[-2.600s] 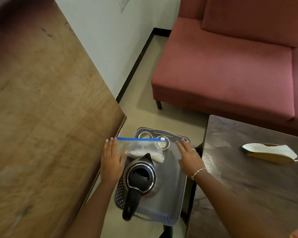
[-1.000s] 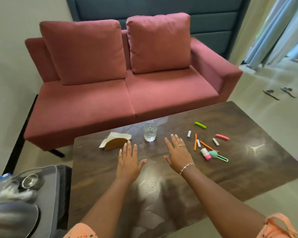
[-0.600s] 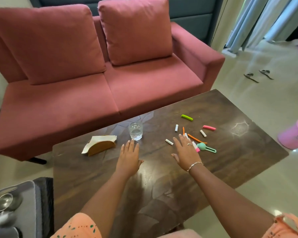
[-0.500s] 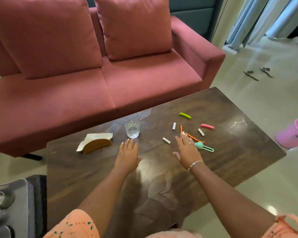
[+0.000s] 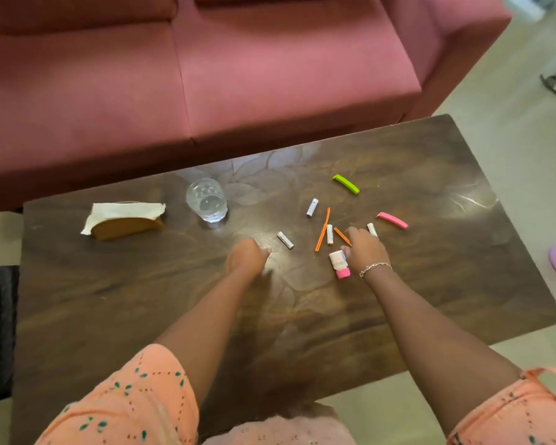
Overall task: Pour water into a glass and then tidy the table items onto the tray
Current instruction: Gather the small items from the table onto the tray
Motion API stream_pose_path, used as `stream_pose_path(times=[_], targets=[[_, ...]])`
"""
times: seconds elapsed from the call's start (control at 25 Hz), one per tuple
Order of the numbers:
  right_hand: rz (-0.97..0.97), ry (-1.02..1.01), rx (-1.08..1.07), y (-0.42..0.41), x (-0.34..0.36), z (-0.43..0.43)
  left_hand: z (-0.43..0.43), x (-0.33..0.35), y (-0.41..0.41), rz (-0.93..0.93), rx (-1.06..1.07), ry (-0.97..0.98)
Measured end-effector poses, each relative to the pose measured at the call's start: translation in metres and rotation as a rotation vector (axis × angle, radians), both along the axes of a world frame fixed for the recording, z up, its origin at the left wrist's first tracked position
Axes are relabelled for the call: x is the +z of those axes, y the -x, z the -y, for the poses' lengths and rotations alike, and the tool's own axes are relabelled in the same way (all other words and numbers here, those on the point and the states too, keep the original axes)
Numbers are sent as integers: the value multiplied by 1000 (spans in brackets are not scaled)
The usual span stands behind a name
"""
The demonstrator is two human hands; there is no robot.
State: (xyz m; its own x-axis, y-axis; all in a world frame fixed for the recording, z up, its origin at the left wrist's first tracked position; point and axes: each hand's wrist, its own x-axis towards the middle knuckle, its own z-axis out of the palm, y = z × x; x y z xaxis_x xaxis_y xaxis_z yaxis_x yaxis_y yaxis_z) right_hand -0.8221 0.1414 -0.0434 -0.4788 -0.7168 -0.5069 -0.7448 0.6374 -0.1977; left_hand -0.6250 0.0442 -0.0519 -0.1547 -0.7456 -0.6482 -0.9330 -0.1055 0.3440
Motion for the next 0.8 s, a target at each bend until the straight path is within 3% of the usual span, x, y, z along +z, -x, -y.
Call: stream_pose_path(times=[0.24, 0.4, 0.8], targets=[[49, -26, -25, 24, -64, 36, 8, -89, 66, -80, 379, -67], [14, 20, -86, 20, -91, 52, 14, -126, 86, -35, 513, -12], [-31, 92, -120, 3, -102, 59, 8, -116, 80, -66, 443, -24]])
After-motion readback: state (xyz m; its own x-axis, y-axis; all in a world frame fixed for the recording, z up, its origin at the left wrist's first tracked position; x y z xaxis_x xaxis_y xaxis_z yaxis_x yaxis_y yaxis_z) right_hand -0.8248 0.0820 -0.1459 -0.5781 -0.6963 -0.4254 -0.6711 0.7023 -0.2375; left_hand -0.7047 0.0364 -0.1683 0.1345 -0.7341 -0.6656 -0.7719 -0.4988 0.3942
